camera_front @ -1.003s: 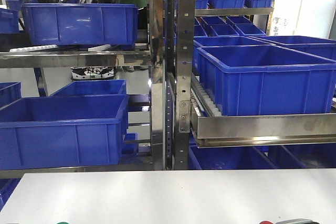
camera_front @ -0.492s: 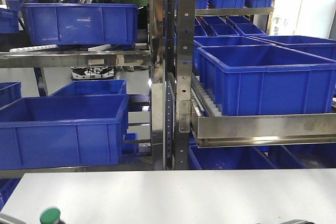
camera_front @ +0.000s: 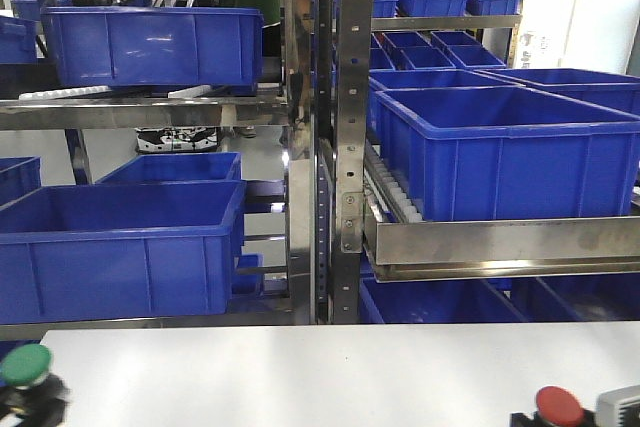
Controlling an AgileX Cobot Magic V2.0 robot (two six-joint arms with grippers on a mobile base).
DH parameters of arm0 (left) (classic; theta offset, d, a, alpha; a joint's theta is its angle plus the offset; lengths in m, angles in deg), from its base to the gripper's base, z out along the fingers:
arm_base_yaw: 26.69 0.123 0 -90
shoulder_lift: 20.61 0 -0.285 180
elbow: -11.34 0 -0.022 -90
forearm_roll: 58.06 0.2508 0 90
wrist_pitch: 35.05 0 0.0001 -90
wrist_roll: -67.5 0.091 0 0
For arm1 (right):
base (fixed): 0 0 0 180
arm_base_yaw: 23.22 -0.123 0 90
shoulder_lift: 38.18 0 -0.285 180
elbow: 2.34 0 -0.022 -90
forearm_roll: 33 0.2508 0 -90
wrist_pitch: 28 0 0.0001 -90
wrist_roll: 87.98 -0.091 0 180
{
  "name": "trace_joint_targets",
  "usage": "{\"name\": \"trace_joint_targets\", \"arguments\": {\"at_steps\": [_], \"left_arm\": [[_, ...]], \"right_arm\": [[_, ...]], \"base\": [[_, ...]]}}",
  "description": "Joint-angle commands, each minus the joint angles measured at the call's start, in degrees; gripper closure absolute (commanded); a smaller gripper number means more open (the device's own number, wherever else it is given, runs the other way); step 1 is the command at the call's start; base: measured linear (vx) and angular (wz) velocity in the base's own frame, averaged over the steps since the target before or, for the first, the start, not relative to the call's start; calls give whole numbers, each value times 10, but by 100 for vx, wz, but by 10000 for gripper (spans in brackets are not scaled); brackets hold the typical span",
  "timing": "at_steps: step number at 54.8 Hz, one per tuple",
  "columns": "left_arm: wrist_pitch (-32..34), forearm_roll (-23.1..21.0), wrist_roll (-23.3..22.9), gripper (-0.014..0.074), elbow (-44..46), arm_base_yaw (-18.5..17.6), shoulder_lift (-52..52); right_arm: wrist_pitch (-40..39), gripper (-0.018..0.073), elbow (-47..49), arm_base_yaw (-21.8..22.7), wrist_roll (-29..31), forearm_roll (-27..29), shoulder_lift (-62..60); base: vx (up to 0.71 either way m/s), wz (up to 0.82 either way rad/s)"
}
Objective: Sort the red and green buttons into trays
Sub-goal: 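Lift both held buttons off the table, then drive the base away from the shelving while holding both buttons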
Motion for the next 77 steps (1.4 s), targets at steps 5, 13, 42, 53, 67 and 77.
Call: {"name": "trace_joint_targets", "arguments": {"at_steps": [5, 13, 42, 53, 67, 77], "left_arm": [[-105, 47, -92, 596, 12, -2, -153], [-185, 48, -112, 596, 11, -2, -262], [-212, 44, -109, 596, 11, -1, -331], [-212, 44, -108, 596, 11, -1, -330], [-210, 44, -108, 596, 11, -1, -330], [-210, 44, -108, 596, 11, -1, -328]], "right_arm": [[110, 567, 11, 3, -77, -71, -182], [189, 567, 11, 3, -179, -160, -297], [213, 567, 11, 3, -240, -295, -341], [214, 567, 11, 3, -240, -295, -341], [215, 567, 11, 3, -240, -295, -341], [215, 567, 11, 3, -240, -295, -341]], "base": [[0, 0], [0, 0], [0, 0], [0, 0], [0, 1], [-3, 24]]}}
